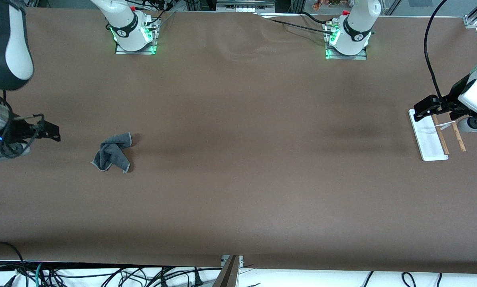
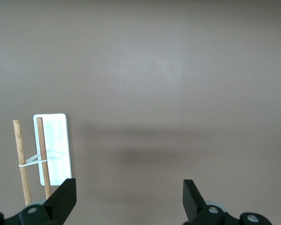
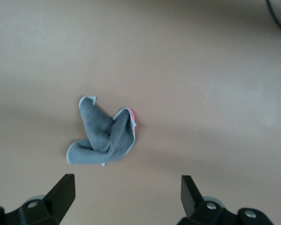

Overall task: Pass towel and hang on rack
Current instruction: 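Reach the right gripper down to the crumpled grey towel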

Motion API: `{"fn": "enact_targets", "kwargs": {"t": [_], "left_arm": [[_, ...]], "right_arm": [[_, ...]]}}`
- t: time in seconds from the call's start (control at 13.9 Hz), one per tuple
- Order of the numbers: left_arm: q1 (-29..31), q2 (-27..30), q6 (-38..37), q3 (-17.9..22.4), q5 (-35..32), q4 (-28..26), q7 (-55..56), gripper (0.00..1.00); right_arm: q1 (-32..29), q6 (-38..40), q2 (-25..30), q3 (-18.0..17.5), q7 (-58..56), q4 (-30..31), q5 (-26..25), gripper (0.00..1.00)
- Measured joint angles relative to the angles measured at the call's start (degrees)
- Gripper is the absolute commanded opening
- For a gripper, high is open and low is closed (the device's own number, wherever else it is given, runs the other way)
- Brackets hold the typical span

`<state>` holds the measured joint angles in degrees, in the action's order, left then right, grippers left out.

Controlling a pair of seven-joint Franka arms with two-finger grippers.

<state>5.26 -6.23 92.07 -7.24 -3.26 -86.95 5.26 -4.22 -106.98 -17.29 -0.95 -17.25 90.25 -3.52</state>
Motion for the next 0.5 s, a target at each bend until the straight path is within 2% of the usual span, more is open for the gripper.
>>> {"fn": "enact_targets", "kwargs": {"t": [0.5], "left_arm": [[0.0, -0.1, 0.0, 0.0, 0.0, 0.0, 0.0, 1.00]], "right_arm": [[0.0, -7.6, -12.2, -0.1, -0.1, -0.1, 0.3, 1.00]]}}
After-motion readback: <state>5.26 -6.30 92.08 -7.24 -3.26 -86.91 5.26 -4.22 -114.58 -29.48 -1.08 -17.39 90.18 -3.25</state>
